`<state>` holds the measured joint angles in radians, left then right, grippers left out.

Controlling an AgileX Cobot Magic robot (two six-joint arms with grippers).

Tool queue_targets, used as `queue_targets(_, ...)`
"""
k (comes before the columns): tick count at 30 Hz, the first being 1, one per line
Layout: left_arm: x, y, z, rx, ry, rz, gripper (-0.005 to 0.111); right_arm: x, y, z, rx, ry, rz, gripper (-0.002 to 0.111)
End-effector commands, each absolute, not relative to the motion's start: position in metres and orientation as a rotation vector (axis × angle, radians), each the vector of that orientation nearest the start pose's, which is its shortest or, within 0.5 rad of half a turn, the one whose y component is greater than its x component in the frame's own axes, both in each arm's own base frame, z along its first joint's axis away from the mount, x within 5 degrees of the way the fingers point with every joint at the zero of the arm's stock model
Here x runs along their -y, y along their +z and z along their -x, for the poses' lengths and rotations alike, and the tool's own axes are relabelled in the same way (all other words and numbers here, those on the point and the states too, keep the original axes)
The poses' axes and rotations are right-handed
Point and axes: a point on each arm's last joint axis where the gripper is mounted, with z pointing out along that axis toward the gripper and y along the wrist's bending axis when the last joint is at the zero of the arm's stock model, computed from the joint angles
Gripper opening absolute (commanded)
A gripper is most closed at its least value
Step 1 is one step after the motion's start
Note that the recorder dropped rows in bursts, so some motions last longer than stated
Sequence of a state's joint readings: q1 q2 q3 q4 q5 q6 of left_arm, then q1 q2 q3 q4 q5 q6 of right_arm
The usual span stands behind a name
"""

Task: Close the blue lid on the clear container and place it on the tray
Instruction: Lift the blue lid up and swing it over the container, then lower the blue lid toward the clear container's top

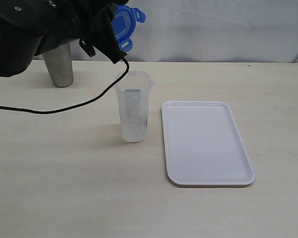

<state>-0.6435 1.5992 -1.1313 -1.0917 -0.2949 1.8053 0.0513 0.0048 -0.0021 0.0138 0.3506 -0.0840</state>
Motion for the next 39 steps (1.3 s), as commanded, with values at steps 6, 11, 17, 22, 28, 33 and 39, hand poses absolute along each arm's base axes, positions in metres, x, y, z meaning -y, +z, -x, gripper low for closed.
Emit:
queue_targets(6, 0.218, 0.308, -0.305, -1.308, 0.389, -1.295, 0.0, -0.003, 0.182, -0.053, -1.827, -0.007, 0.106, 0.005)
queue_targets(11, 0.215, 0.309, -0.311, -1.268, 0.51, -1.265, 0.0, -0.003, 0.182, -0.053, -1.827, -0.007, 0.106, 0.005)
queue_targets(17, 0.216, 0.285, -0.327, -1.301, 0.597, -1.257, 0.0, -0.003, 0.182, -0.053, -1.827, -0.007, 0.106, 0.005)
queue_targets(22, 0.22, 0.265, -0.335, -1.321, 0.635, -1.282, 0.0, -0.003, 0.182, -0.053, -1.827, -0.007, 0.106, 0.005)
queue_targets(28, 0.224, 0.261, -0.334, -1.33, 0.63, -1.275, 0.0, -0.003, 0.182, -0.053, -1.827, -0.007, 0.106, 0.005)
queue_targets(33, 0.233, 0.263, -0.327, -1.3, 0.639, -1.263, 0.0, -0.003, 0.182, -0.053, -1.827, -0.007, 0.106, 0.005)
queue_targets(39, 0.247, 0.265, -0.317, -1.257, 0.623, -1.282, 0.0, -0.003, 0.182, -0.053, -1.827, -0.007, 0.106, 0.005)
